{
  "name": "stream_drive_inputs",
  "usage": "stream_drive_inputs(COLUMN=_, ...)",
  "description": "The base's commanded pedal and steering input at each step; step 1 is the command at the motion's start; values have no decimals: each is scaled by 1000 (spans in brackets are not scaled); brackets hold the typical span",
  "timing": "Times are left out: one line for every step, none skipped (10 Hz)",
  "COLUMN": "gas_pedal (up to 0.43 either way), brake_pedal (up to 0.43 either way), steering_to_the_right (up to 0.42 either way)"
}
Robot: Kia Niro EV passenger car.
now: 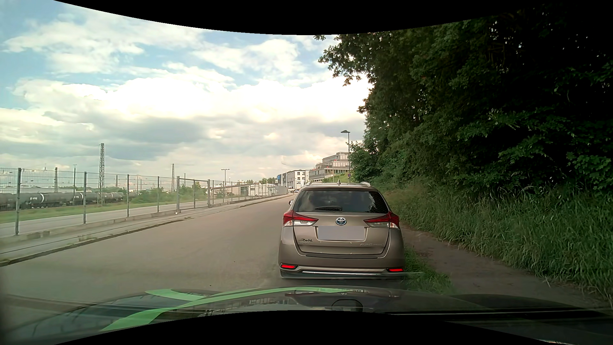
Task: Follow the waypoints while adhering to traffic rules and regulations
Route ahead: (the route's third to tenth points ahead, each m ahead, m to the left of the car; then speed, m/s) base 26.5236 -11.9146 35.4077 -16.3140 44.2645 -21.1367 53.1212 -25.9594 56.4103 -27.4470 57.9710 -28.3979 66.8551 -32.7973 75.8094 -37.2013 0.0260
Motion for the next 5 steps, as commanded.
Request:
stream_drive_inputs(gas_pedal=0, brake_pedal=24, steering_to_the_right=-403)
stream_drive_inputs(gas_pedal=0, brake_pedal=79, steering_to_the_right=-410)
stream_drive_inputs(gas_pedal=0, brake_pedal=104, steering_to_the_right=-421)
stream_drive_inputs(gas_pedal=0, brake_pedal=140, steering_to_the_right=-428)
stream_drive_inputs(gas_pedal=0, brake_pedal=195, steering_to_the_right=-436)
